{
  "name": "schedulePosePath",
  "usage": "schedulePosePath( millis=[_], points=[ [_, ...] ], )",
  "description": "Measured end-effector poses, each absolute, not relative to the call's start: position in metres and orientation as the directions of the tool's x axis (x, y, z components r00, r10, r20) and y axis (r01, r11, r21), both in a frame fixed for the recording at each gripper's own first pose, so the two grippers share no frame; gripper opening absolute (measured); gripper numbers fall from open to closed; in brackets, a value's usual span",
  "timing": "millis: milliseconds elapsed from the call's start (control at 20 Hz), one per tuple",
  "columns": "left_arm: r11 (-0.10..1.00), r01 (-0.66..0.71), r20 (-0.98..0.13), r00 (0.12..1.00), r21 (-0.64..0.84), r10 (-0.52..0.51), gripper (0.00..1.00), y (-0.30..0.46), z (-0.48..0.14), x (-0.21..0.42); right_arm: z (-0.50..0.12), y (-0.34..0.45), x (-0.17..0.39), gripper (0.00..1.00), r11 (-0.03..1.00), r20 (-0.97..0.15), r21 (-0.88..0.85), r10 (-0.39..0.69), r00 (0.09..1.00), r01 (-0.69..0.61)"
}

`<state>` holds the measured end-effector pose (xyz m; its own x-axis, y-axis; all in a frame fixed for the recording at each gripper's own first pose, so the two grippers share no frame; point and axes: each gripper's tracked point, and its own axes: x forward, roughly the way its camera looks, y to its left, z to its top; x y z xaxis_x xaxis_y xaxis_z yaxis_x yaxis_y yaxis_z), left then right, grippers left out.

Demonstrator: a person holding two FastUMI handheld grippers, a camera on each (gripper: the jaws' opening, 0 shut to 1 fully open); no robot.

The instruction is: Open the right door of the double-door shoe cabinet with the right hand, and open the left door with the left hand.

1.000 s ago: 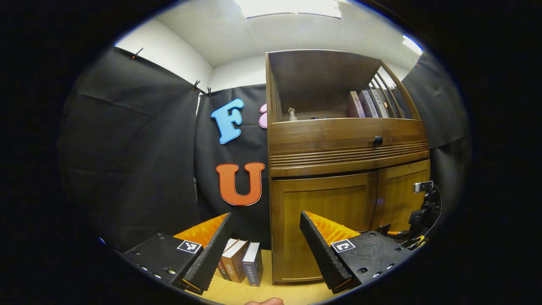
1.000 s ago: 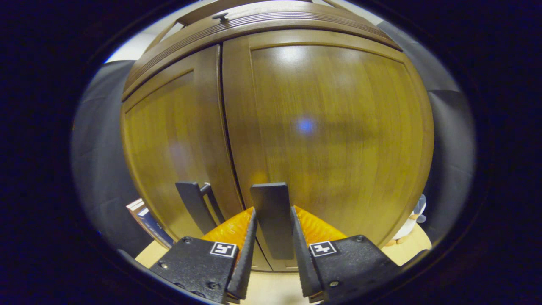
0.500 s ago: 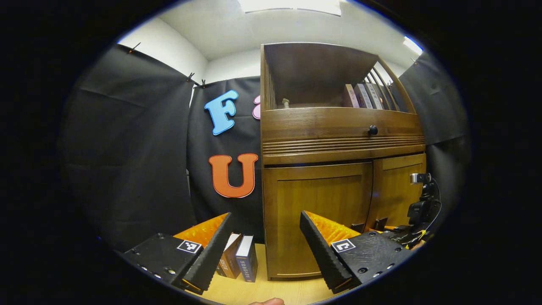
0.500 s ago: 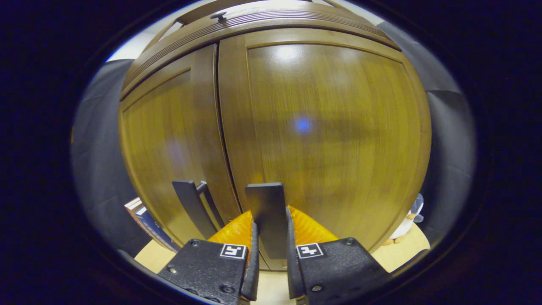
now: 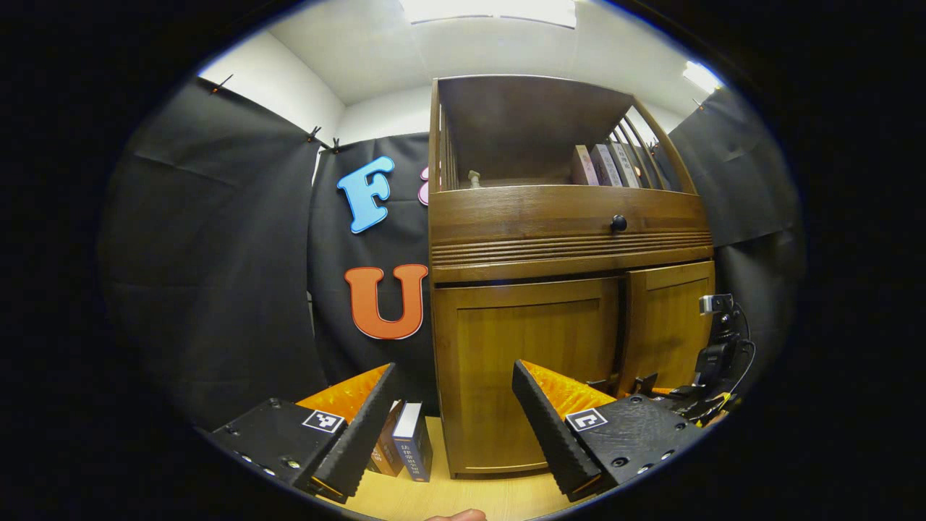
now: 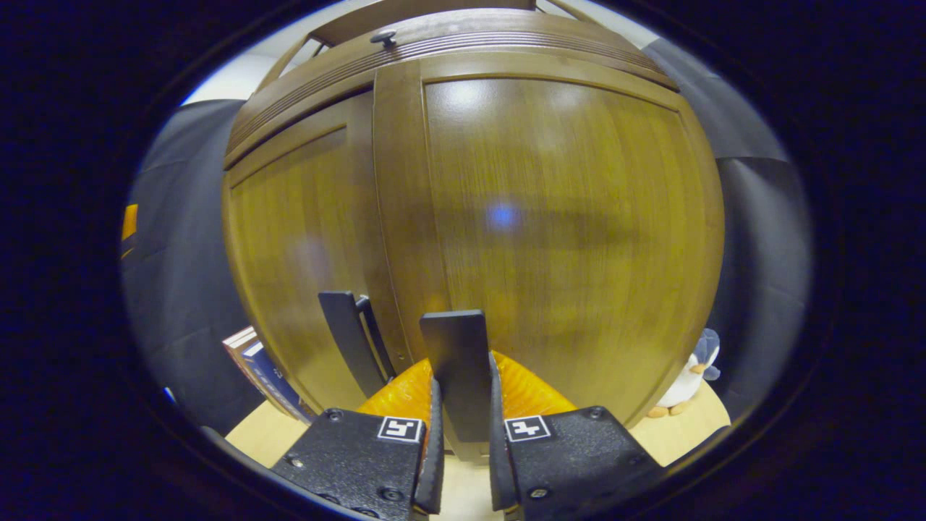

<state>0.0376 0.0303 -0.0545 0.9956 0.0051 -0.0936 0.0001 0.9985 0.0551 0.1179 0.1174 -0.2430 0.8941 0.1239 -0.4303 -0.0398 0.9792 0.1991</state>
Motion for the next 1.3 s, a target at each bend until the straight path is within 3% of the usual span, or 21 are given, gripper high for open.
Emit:
schedulePosePath(
  millis=[150, 200, 250, 550, 600, 700, 750, 800, 850, 950, 1000, 1050, 1300],
  points=[
    [0.998, 0.023, -0.095, 0.995, 0.055, -0.018, 0.95, 0.022, -0.057, 0.039, -0.239, 0.115, 0.104, 0.29, 0.979, -0.422, 0.198, 0.123, 0.898, -0.042],
    [0.998, 0.027, -0.090, 0.996, 0.054, -0.022, 1.00, 0.017, -0.057, 0.041, -0.237, 0.114, 0.098, 0.29, 0.979, -0.420, 0.202, 0.126, 0.899, -0.043],
    [0.998, 0.034, -0.094, 0.995, 0.051, -0.029, 0.95, 0.004, -0.059, 0.039, -0.237, 0.112, 0.094, 0.29, 0.978, -0.418, 0.204, 0.129, 0.899, -0.046],
    [0.995, 0.089, -0.129, 0.988, 0.041, -0.083, 0.95, -0.023, -0.071, 0.037, -0.232, 0.100, 0.063, 0.28, 0.975, -0.427, 0.219, 0.139, 0.893, -0.047],
    [0.994, 0.098, -0.133, 0.987, 0.040, -0.092, 1.00, -0.028, -0.071, 0.038, -0.230, 0.098, 0.059, 0.28, 0.973, -0.428, 0.227, 0.140, 0.893, -0.044],
    [0.992, 0.119, -0.141, 0.984, 0.036, -0.112, 0.95, -0.037, -0.074, 0.037, -0.229, 0.093, 0.048, 0.28, 0.970, -0.430, 0.239, 0.141, 0.892, -0.038],
    [0.991, 0.128, -0.145, 0.982, 0.035, -0.121, 1.00, -0.042, -0.076, 0.037, -0.228, 0.090, 0.042, 0.28, 0.970, -0.430, 0.240, 0.140, 0.892, -0.036],
    [0.990, 0.136, -0.148, 0.980, 0.033, -0.130, 0.95, -0.047, -0.077, 0.037, -0.227, 0.086, 0.036, 0.28, 0.970, -0.429, 0.240, 0.137, 0.893, -0.034],
    [0.989, 0.144, -0.153, 0.979, 0.031, -0.138, 1.00, -0.051, -0.079, 0.037, -0.226, 0.082, 0.030, 0.28, 0.970, -0.431, 0.241, 0.133, 0.892, -0.028],
    [0.986, 0.161, -0.163, 0.974, 0.029, -0.155, 0.95, -0.060, -0.082, 0.035, -0.225, 0.074, 0.018, 0.28, 0.968, -0.437, 0.249, 0.127, 0.890, -0.016],
    [0.985, 0.171, -0.166, 0.972, 0.027, -0.164, 1.00, -0.065, -0.083, 0.034, -0.224, 0.070, 0.012, 0.28, 0.968, -0.439, 0.251, 0.122, 0.890, -0.009],
    [0.984, 0.179, -0.170, 0.970, 0.026, -0.172, 0.95, -0.069, -0.085, 0.031, -0.222, 0.065, 0.007, 0.28, 0.968, -0.440, 0.251, 0.115, 0.890, 0.000],
    [0.977, 0.212, -0.179, 0.962, 0.017, -0.205, 0.95, -0.085, -0.089, 0.027, -0.218, 0.039, -0.022, 0.27, 0.972, -0.455, 0.228, 0.056, 0.889, 0.056]
  ],
)
